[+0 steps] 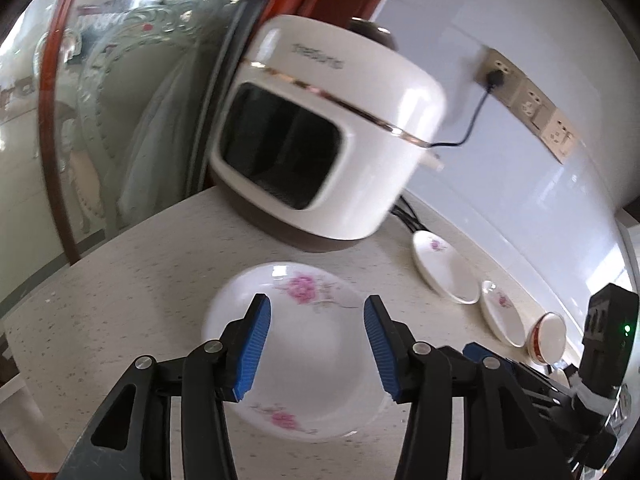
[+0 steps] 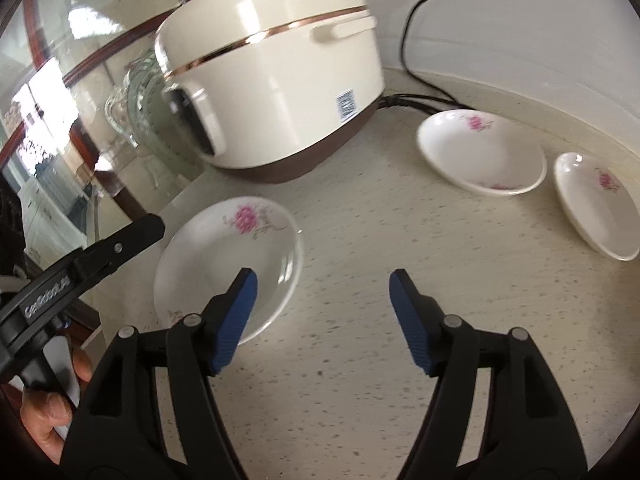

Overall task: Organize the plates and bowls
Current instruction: 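Move both grippers to the next pink-flower plate and close on its rim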

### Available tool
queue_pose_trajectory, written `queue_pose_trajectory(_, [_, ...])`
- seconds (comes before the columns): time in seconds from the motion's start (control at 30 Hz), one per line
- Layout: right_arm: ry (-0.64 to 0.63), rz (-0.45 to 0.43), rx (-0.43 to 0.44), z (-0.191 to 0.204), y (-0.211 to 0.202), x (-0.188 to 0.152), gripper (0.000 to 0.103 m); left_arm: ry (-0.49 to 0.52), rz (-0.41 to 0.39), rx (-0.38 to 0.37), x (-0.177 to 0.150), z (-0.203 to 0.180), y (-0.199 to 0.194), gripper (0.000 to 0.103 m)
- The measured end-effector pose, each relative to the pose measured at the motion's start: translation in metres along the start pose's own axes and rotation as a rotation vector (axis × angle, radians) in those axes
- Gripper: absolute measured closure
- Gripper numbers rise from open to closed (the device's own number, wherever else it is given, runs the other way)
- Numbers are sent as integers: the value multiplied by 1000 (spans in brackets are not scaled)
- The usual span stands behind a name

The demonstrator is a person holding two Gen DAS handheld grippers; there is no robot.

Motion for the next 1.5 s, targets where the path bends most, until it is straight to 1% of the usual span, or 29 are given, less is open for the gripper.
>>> queue_pose_trajectory(0.07, [41,-26,-5,-11,-6,3,31,21,2,-17,1,-12,0,52])
queue_pose_trajectory(0.17, [118,-74,-4,-29,-16,7,27,53,16,-49,1,-31,1,51])
queue_pose_trajectory(0.3, [247,-137,28,-58,-23,8,25,93,32,-76,1,-53,6,51])
queue_pose_trajectory(0.53, [412,-183,82,-99,-23,8,25,128,75,-111,1,-85,20,50])
queue_pose_trajectory(0.7, [558,-227,119,-131,-19,9,25,145,101,-132,3,-104,32,50])
queue_pose_trajectory(0.93, [713,-251,201,-161,-2,15,25,141,172,-159,13,-134,66,50])
queue_pose_trajectory(1.07, [767,-268,210,-174,5,18,25,138,195,-138,20,-144,85,50])
queue_pose_trajectory(1.23, [786,-302,209,-185,6,25,26,128,206,-94,29,-151,110,50])
queue_pose_trajectory(1.37, [777,-331,194,-190,7,31,27,134,212,-50,31,-156,128,50])
queue_pose_trajectory(1.5, [769,-357,185,-197,6,32,38,160,218,-21,27,-164,143,50])
Point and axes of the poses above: each gripper's, at about its wrist camera, not at the fingertips, and y roughly the way its jaws point, z to its left, x to its top, the point moved 4 cm from there along y, roughly the way its jaws point, and after that the axes turned 13 degrees about x, right-handed, at the moved point
